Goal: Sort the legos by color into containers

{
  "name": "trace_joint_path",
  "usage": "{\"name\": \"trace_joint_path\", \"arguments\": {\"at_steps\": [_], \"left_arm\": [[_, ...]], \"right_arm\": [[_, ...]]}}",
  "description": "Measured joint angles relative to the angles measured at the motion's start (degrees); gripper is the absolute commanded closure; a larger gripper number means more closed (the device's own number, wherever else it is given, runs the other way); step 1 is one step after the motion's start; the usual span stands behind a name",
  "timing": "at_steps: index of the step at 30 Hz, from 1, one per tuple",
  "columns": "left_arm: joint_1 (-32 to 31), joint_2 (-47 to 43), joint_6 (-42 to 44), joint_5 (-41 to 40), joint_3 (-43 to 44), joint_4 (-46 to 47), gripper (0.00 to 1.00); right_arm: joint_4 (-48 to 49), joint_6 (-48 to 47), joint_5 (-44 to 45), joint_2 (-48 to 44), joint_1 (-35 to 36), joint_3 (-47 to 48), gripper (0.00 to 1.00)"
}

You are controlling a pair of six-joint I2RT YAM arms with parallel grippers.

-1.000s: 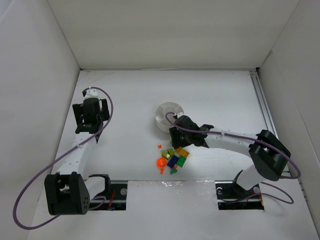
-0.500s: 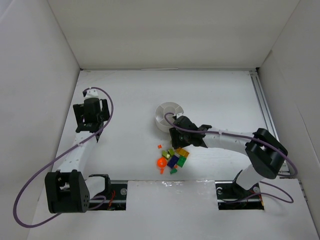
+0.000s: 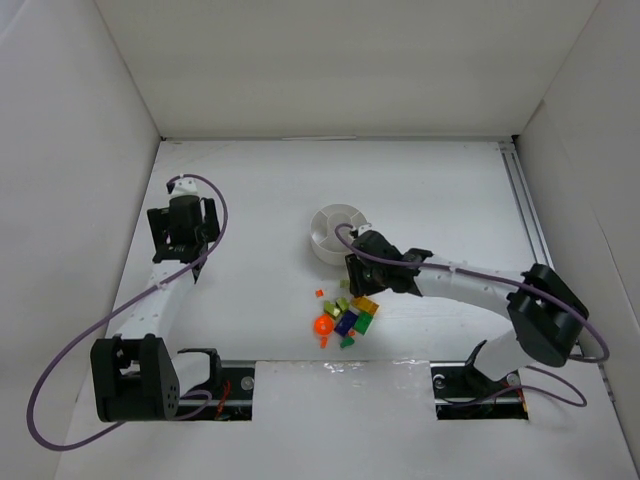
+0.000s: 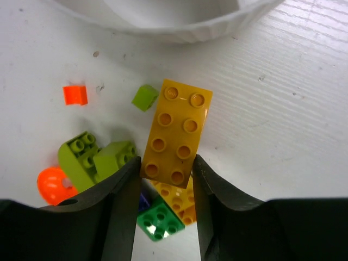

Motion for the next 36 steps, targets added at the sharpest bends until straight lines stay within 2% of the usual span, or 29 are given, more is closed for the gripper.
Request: {"name": "trace_joint_path", "arguments": {"at_steps": [4, 7, 13, 21, 23, 28, 36], "left_arm": [[0.00, 0.87, -0.02, 0.59, 0.00, 0.11, 0.00], [0.00, 1.07, -0.07, 1.46, 0.00, 0.44, 0.00], [0.00, 1.07, -0.07, 3.21, 0.00, 2.40, 0.00], [0.00, 1.09, 0.57, 5.16, 0.00, 3.50, 0.00], [0.00, 1.09, 0.76, 6.03, 0.00, 3.65, 0.00], [0.00, 1.38, 0.87, 9.81, 0.02, 3.72, 0.00], [0.00, 1.44, 0.94, 16.44, 0.04, 3.34, 0.00]], "right_arm": [[-5.55, -0.79, -0.70, -6.23, -0.98, 1.38, 0.80], [-10.47, -1.77, -1.44, -9.68, -3.85, 5.05, 0.89], [-17.97, -5.86, -2.95, -12.52, -9.77, 12.02, 0.93], [-29.27, -22.08, -8.98, -11.82, -16.96, 23.63, 0.92], [-30.64, -26.93, -10.23, -11.06, -17.03, 26.95, 0.88], [-33.42, -38.03, -11.47, -8.90, -16.41, 30.05, 0.86], [-41.22, -52.59, -11.41, 0.61, -13.97, 36.72, 0.82]]}}
